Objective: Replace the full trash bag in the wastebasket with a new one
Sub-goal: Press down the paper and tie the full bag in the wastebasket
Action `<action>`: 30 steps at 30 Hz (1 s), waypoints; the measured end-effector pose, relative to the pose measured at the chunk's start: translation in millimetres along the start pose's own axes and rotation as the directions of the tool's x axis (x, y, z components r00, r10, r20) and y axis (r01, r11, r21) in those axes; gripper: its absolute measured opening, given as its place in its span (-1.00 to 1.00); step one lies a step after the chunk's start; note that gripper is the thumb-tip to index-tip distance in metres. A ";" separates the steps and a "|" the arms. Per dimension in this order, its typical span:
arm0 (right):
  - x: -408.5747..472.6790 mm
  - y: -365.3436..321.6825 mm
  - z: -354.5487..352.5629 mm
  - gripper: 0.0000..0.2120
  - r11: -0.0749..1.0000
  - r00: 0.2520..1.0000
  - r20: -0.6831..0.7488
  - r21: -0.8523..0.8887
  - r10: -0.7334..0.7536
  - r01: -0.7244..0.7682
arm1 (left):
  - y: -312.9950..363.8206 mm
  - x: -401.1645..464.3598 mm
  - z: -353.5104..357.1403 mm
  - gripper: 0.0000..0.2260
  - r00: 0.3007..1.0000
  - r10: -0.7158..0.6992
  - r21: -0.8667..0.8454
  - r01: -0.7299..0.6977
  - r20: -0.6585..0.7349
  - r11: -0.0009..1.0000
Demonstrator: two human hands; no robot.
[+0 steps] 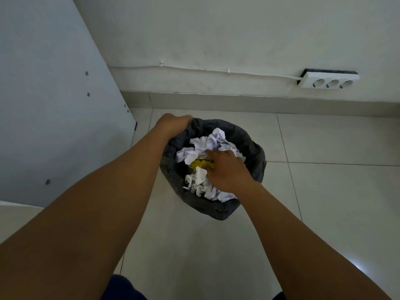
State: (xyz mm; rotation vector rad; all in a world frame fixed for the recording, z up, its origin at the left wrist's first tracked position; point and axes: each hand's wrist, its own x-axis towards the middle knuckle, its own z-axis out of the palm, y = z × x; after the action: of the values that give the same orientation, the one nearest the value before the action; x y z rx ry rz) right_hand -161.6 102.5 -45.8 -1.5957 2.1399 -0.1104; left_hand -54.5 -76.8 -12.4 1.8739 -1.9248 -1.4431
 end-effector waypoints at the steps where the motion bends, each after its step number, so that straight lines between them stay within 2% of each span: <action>1: 0.8 -0.9 0.2 -0.56 1.000 1.000 -0.013 0.008 -0.003 0.003 | -0.6 1.9 1.4 -0.57 0.999 0.032 0.096 -0.030 -0.022 0.995; 3: 1.6 -3.0 0.7 -0.66 0.999 0.999 -0.048 0.044 0.003 -0.001 | -0.1 3.0 6.0 -0.68 0.977 0.181 0.204 -0.155 -0.114 0.966; 5: 3.3 -4.1 0.9 -0.77 0.992 0.994 -0.101 0.122 0.034 -0.022 | 1.1 -2.1 10.8 -0.85 0.935 0.302 0.158 -0.275 -0.188 0.948; 7: 5.7 -3.9 0.8 -0.78 0.974 0.980 -0.180 0.222 0.087 -0.046 | 1.6 -7.8 15.2 -0.95 0.896 0.397 0.092 -0.387 -0.200 0.918; 11: 8.0 -4.5 -0.6 -0.69 0.951 0.928 -0.339 0.307 0.154 -0.046 | -0.4 -19.0 15.9 -0.70 0.831 0.531 -0.030 -0.542 -0.165 0.840; 14: 7.3 -3.4 -8.5 -0.70 0.951 0.878 -0.433 0.301 0.204 -0.073 | -4.0 -18.7 15.3 -0.70 0.825 0.520 -0.134 -0.554 -0.219 0.822; 16: 6.4 0.2 -14.7 -0.75 0.969 0.812 -0.540 0.216 0.221 -0.120 | -5.1 -16.4 14.1 -0.74 0.839 0.486 -0.206 -0.535 -0.244 0.820; 18: 5.1 4.3 -20.2 -0.75 0.960 0.742 -0.608 0.164 0.281 -0.228 | -5.1 -13.1 10.9 -0.73 0.852 0.461 -0.245 -0.515 -0.246 0.821; 20: 4.4 10.7 -24.4 -0.64 0.916 0.705 -0.589 0.200 0.396 -0.347 | -5.5 -9.1 8.8 -0.74 0.852 0.458 -0.241 -0.515 -0.254 0.823; 22: 4.3 17.4 -25.4 -0.55 0.872 0.707 -0.513 0.251 0.487 -0.420 | -5.4 -6.0 7.5 -0.76 0.857 0.434 -0.195 -0.493 -0.278 0.848; 25: 5.7 22.6 -19.5 -0.56 0.855 0.731 -0.444 0.261 0.518 -0.448 | -1.5 -1.1 9.1 -0.85 0.903 0.349 -0.055 -0.373 -0.252 0.926; 28: 7.5 12.9 -16.0 -0.61 0.860 0.679 -0.528 0.334 0.510 -0.387 | 1.9 3.5 15.6 -0.58 0.928 0.324 0.155 -0.298 -0.185 0.942; 30: 9.7 3.2 -20.6 -0.69 0.851 0.623 -0.587 0.430 0.517 -0.302 | 3.5 4.3 19.6 -0.60 0.934 0.314 0.261 -0.265 -0.170 0.928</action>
State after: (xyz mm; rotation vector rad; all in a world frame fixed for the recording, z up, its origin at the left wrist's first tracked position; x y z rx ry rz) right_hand -175.0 90.3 -31.6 -0.8964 2.8202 -0.9654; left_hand -70.6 -70.4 -23.1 1.6495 -2.2272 -0.9292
